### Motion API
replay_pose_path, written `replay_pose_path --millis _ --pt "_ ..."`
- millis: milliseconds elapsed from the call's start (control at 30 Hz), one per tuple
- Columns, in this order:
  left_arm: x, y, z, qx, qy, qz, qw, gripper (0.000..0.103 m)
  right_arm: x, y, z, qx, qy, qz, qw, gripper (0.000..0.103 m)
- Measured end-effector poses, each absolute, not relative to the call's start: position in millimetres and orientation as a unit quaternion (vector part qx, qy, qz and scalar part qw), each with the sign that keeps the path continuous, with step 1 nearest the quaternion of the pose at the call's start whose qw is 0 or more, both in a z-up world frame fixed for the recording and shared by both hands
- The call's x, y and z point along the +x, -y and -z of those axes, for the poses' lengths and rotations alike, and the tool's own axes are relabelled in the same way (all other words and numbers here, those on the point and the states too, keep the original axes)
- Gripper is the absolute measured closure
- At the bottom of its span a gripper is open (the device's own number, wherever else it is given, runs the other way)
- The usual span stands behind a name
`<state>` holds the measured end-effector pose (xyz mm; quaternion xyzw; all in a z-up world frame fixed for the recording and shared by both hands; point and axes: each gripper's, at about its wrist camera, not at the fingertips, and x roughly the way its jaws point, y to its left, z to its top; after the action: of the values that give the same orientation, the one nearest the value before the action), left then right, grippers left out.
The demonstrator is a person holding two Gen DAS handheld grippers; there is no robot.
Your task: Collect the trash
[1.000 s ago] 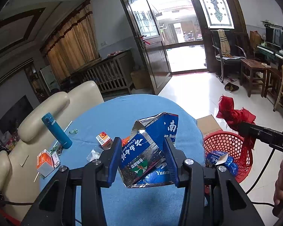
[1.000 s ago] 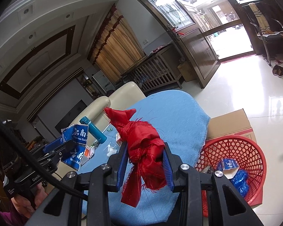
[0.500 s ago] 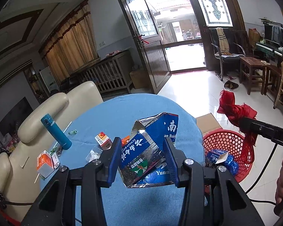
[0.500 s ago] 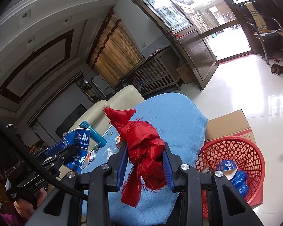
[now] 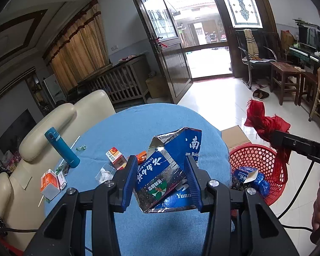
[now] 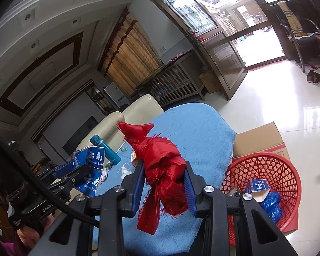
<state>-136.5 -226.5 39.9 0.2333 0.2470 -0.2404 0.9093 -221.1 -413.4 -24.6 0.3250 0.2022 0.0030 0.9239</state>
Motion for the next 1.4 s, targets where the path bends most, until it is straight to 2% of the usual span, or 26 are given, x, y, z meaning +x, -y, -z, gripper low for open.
replay_pose_path --millis 1400 --pt "-133.5 243.9 -26.5 0.259 -0.264 0.254 0.893 0.056 -215.9 427.6 43.8 0.352 -0.212 0.009 0.912 0.066"
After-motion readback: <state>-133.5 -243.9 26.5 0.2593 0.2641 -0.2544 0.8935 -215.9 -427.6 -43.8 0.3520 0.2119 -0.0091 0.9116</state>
